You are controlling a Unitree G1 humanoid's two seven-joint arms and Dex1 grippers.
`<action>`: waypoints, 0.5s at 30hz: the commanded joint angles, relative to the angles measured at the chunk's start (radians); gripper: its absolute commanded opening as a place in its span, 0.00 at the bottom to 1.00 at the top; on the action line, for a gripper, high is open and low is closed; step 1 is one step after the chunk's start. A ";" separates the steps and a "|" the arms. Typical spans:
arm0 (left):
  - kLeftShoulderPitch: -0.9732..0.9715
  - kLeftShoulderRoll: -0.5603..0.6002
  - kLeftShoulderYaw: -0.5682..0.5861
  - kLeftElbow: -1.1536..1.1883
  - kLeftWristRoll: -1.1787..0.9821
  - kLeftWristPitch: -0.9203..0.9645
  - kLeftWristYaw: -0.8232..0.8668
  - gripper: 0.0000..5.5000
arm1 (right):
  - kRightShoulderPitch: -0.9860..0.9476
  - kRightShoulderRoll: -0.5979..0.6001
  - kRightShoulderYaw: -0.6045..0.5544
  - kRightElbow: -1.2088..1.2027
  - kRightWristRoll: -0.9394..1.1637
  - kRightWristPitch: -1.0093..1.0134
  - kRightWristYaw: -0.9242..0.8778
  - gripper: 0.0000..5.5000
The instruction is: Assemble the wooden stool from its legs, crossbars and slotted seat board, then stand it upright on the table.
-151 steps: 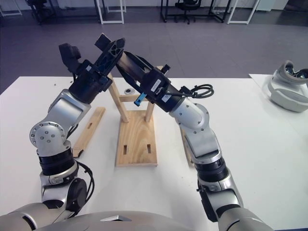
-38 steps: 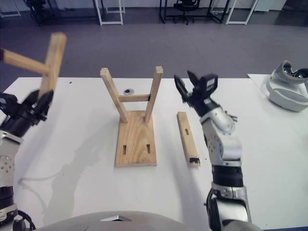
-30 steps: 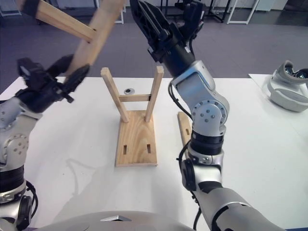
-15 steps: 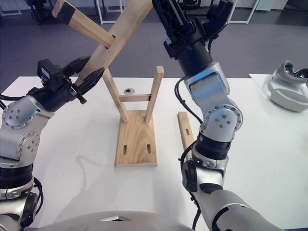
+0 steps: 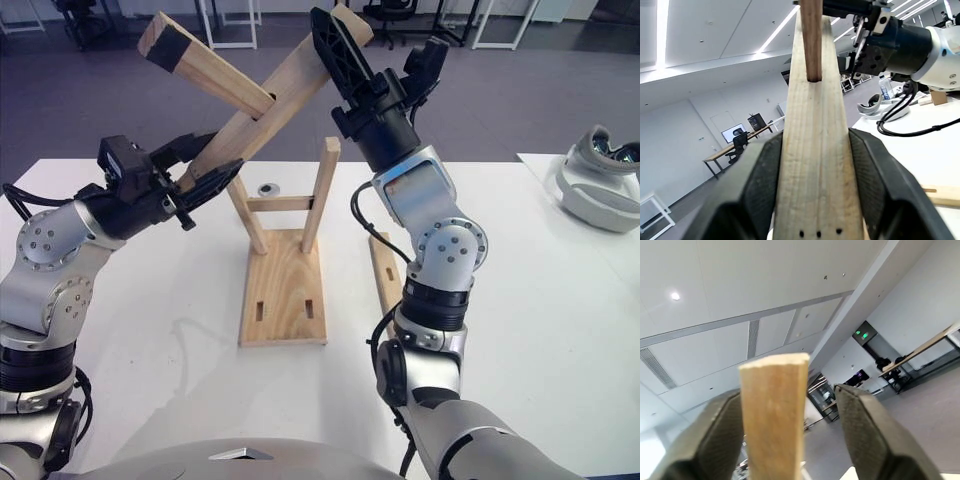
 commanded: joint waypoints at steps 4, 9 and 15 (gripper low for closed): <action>0.022 0.037 -0.023 -0.013 0.023 -0.034 -0.057 0.37 | 0.070 -0.048 0.012 -0.044 0.092 0.062 -0.054 0.31; 0.111 0.047 -0.057 -0.058 0.030 -0.009 -0.062 0.37 | 0.251 -0.094 -0.007 -0.162 0.122 0.062 -0.079 0.20; 0.460 -0.020 0.005 0.017 0.111 -0.034 0.089 0.61 | 0.695 -0.139 -0.094 -0.354 0.100 0.027 -0.158 0.19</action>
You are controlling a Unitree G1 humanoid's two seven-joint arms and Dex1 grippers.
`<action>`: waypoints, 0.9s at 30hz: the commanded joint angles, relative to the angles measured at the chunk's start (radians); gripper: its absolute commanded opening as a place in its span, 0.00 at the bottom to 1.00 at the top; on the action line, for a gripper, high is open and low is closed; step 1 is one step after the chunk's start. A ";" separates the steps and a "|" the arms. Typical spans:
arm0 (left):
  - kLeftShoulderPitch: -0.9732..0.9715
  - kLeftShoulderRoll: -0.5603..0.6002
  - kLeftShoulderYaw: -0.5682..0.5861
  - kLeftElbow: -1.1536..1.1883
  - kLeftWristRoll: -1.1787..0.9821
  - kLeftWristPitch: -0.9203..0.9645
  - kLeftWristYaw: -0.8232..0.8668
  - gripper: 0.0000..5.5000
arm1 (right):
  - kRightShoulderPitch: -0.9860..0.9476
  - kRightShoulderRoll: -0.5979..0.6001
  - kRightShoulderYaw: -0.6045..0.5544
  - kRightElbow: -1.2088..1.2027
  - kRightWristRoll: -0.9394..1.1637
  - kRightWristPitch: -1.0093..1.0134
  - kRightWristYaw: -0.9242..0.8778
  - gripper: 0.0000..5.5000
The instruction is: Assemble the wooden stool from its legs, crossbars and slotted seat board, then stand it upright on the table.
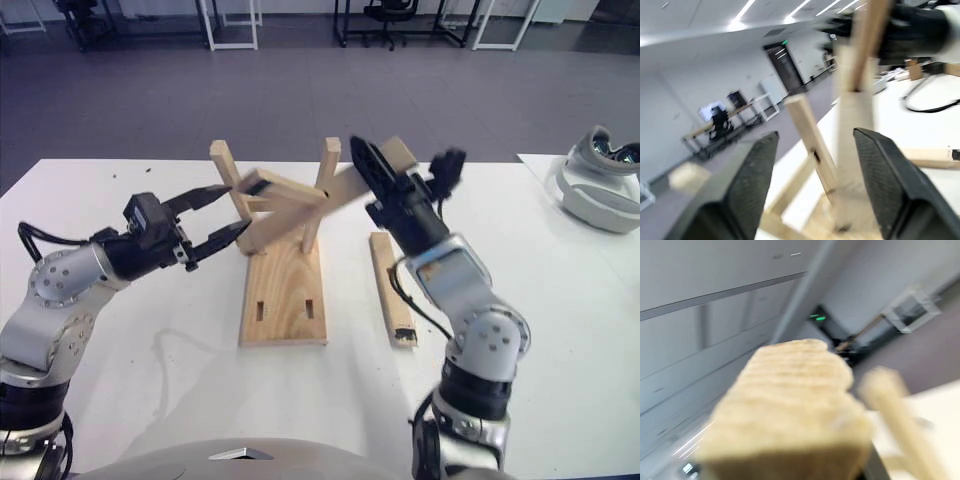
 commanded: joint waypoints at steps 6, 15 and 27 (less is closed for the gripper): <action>0.309 -0.122 -0.058 0.223 0.259 0.056 0.282 0.73 | 0.340 -0.074 -0.054 -0.046 -0.084 -0.038 -0.020 0.19; 0.288 -0.177 -0.140 0.226 0.307 0.122 0.306 0.73 | 0.382 -0.158 -0.019 -0.062 -0.254 -0.056 -0.013 0.19; 0.254 -0.209 -0.205 0.219 0.322 0.221 0.306 0.73 | 0.240 -0.194 0.088 -0.113 -0.397 -0.054 -0.126 0.19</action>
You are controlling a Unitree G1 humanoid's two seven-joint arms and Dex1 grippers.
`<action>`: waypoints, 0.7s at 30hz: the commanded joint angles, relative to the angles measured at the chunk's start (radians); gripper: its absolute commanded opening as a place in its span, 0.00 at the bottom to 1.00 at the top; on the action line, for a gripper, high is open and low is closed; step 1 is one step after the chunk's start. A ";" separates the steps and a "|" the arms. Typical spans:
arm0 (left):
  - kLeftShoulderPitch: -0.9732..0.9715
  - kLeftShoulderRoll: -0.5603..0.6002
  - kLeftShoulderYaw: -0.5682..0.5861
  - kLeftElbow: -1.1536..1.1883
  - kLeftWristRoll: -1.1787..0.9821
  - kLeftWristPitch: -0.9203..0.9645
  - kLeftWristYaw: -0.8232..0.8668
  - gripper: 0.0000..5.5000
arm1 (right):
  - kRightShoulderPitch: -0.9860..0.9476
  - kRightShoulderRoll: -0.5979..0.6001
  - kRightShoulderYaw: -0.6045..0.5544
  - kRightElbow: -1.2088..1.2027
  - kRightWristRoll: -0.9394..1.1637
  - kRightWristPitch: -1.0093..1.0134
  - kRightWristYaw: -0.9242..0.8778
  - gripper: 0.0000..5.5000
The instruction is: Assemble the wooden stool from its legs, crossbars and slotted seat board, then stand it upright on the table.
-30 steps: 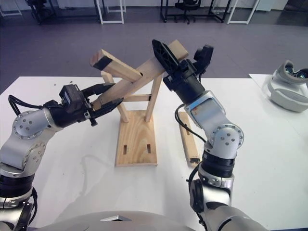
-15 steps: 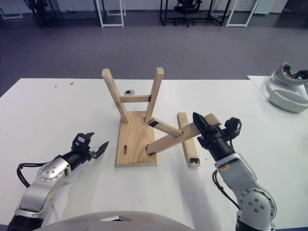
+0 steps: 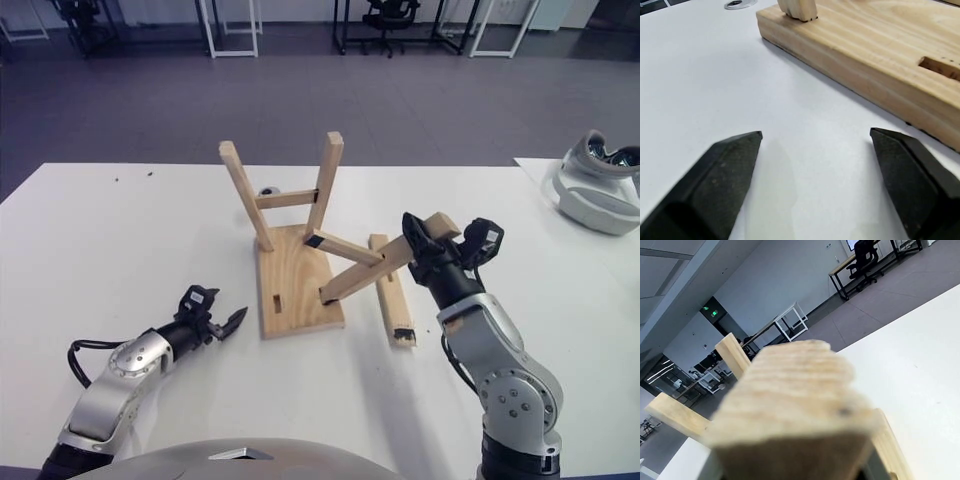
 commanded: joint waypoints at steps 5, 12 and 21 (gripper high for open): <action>-0.044 -0.006 -0.011 -0.017 0.009 0.030 0.000 0.73 | -0.041 -0.152 0.240 -0.002 -0.306 0.116 0.099 0.19; -0.082 0.003 -0.006 -0.060 0.012 0.063 0.002 0.73 | -0.050 -0.184 0.362 0.158 -0.417 0.269 0.077 0.19; -0.106 0.003 -0.007 -0.073 0.022 0.084 0.014 0.73 | -0.097 -0.214 0.445 0.207 -0.463 0.298 0.131 0.19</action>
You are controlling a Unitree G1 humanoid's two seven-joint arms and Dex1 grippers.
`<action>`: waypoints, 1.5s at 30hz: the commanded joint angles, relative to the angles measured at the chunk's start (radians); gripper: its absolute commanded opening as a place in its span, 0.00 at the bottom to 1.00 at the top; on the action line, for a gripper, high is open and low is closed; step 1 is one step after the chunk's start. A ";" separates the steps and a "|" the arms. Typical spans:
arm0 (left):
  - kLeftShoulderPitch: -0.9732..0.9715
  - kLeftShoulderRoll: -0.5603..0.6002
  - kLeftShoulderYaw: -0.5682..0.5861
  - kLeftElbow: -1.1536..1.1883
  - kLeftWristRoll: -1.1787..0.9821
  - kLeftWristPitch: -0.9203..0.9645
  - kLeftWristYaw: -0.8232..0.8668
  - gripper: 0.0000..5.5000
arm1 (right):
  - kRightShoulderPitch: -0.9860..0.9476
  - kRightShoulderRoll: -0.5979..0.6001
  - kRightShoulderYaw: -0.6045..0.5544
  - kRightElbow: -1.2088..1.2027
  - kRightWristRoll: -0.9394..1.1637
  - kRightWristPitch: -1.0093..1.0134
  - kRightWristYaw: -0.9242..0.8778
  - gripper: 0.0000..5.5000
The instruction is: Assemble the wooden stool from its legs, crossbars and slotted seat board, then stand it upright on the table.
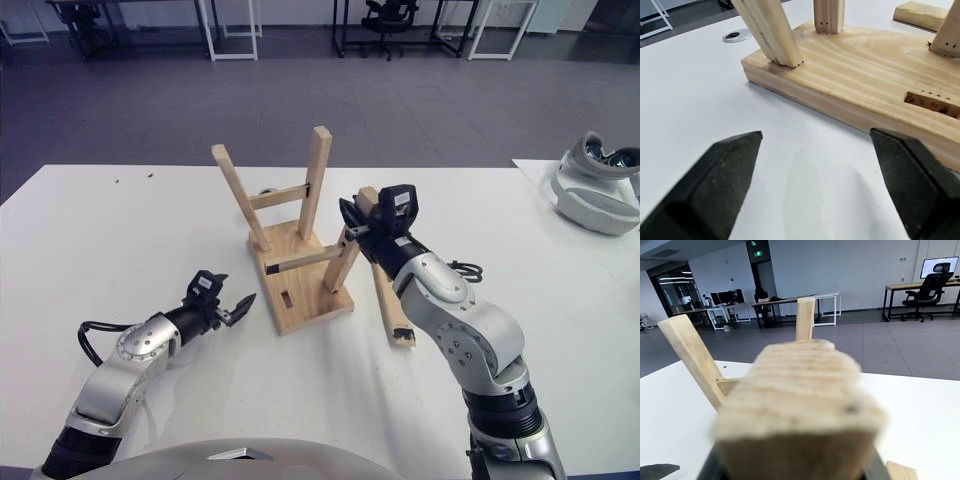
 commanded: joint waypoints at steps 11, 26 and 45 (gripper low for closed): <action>-0.025 0.012 0.018 -0.048 0.029 0.050 0.024 0.73 | 0.045 0.047 -0.081 0.073 -0.086 0.009 0.041 0.19; -0.036 0.006 0.037 -0.022 0.040 0.033 0.024 0.73 | -0.384 -0.021 -0.458 0.093 0.154 -0.096 0.167 0.73; -0.086 -0.049 0.129 -0.002 0.022 -0.105 0.063 0.73 | 0.219 -0.041 -0.032 0.275 -0.314 0.243 0.215 0.66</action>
